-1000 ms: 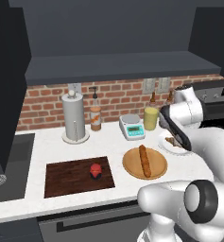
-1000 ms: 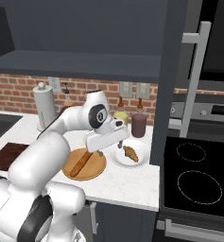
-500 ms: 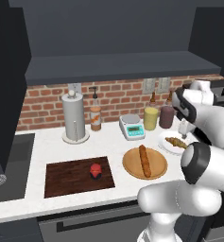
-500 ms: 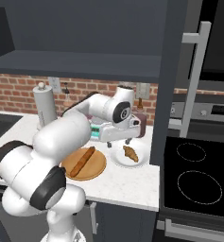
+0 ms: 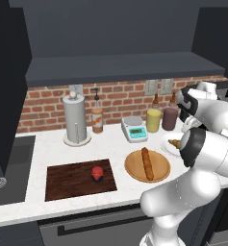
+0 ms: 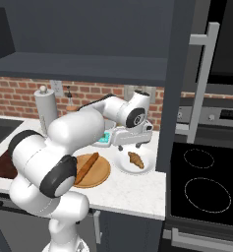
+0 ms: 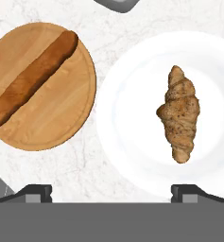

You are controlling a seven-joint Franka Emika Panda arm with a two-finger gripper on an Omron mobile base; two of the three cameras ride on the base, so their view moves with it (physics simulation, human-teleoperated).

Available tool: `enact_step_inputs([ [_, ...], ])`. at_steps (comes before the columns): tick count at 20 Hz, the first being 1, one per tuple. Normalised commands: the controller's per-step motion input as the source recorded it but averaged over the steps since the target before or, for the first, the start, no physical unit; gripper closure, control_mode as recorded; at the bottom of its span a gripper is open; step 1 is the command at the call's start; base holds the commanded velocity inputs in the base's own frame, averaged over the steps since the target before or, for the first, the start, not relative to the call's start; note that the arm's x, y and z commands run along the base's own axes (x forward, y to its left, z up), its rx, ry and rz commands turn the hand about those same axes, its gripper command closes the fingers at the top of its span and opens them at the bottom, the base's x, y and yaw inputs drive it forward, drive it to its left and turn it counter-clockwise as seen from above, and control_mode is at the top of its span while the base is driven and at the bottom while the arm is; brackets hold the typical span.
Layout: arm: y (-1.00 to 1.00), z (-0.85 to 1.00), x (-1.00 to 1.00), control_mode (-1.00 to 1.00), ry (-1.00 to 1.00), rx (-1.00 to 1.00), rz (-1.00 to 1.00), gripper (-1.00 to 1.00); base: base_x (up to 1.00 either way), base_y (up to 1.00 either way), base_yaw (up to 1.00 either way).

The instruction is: From the different types of pastries on the counter, select a croissant and place it on the cutting board. Then retrieve a jar of jam from the cabinet and place it alongside the croissant on the cutting board.

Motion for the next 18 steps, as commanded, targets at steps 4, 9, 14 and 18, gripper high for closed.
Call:
enact_step_inputs([
  [4,0.00,-0.21,0.21,-1.00,-0.07,-0.07,0.00,-1.00,0.00,0.00,0.00],
  [9,-0.07,-0.23,0.20,-1.00,-0.06,-0.16,0.00,-1.00,0.00,0.00,0.00],
  [14,-0.06,-0.31,0.18,-1.00,-0.09,-0.15,0.00,-1.00,0.00,0.00,0.00],
  [18,0.00,-0.31,0.32,-1.00,-0.06,-0.02,0.00,-1.00,0.00,0.00,0.00],
])
